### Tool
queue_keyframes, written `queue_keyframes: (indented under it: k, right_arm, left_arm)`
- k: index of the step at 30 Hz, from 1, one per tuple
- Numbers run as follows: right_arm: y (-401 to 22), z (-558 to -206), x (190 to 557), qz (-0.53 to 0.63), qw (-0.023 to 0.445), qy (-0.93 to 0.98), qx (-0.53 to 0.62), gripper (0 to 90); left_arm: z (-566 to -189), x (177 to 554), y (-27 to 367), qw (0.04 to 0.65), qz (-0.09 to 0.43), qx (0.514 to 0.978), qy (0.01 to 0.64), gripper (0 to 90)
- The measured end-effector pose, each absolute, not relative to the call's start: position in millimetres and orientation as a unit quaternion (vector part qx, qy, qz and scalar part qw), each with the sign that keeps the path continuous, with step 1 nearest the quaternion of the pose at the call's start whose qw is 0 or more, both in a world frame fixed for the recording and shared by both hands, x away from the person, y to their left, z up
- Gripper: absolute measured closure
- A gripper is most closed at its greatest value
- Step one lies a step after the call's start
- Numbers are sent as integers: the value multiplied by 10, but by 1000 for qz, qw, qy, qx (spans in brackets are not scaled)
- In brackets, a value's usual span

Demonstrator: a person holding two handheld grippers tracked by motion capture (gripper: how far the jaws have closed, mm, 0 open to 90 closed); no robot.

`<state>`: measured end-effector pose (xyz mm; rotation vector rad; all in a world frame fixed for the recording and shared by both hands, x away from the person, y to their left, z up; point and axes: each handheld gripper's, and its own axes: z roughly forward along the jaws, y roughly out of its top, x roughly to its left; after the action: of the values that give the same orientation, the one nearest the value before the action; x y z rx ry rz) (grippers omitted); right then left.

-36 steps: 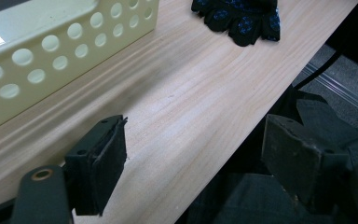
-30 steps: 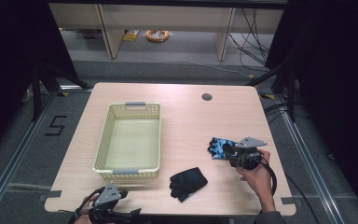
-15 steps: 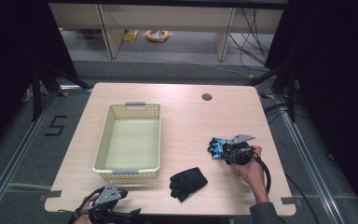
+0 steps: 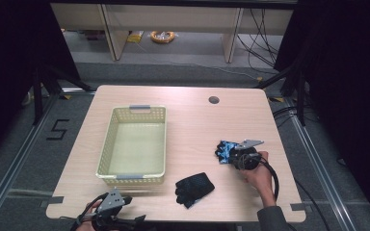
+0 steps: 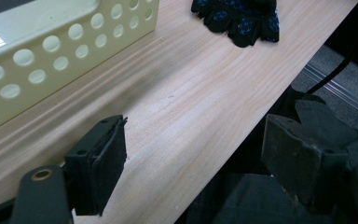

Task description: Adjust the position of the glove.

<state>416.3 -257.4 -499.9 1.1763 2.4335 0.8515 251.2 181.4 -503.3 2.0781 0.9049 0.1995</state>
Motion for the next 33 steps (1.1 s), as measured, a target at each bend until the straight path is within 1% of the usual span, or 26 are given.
queue_keyframes:
  k: [4, 5, 7, 12, 13, 14, 17, 18, 20, 24, 28, 31, 33]
  right_arm:
    - [-2564, -5014, 4173, 308, 169, 843, 407, 885]
    - [-2554, -4997, 4159, 314, 162, 837, 418, 889]
    - [-2579, -4909, 4147, 306, 181, 842, 405, 890]
    - [-2599, -4656, 4077, 355, 202, 824, 392, 891]
    - [-2597, -4609, 4056, 366, 203, 822, 386, 891]
    - [-2588, -4562, 4029, 372, 203, 821, 381, 891]
    - [-2517, -4423, 3922, 390, 204, 825, 354, 891]
    - [-2490, -4398, 3897, 394, 202, 828, 344, 891]
    - [-2413, -4329, 3824, 405, 199, 833, 320, 891]
    - [-2219, -4259, 3663, 418, 187, 849, 262, 891]
    - [-2056, -4263, 3544, 423, 165, 864, 219, 891]
    - [-1970, -4298, 3489, 428, 143, 867, 213, 891]
    - [-1921, -4314, 3472, 431, 138, 869, 200, 891]
  left_arm:
    - [-5030, 2513, 1816, 418, 80, 831, 358, 215]
    - [-5031, 2509, 1811, 421, 79, 829, 359, 215]
    - [-5030, 2513, 1821, 410, 78, 835, 360, 216]
    - [-5035, 2497, 1799, 424, 72, 824, 370, 215]
    - [-5025, 2504, 1810, 419, 67, 828, 366, 215]
    - [-5044, 2505, 1797, 429, 85, 822, 363, 215]
    - [-5026, 2512, 1817, 420, 73, 830, 359, 215]
    - [-5037, 2509, 1808, 425, 80, 826, 362, 215]
    - [-5027, 2512, 1819, 420, 74, 830, 360, 215]
    - [-5031, 2511, 1822, 423, 79, 827, 361, 215]
    - [-5030, 2510, 1822, 423, 79, 827, 361, 215]
    - [-5028, 2510, 1822, 423, 79, 827, 361, 215]
    - [-5029, 2513, 1825, 422, 81, 827, 361, 215]
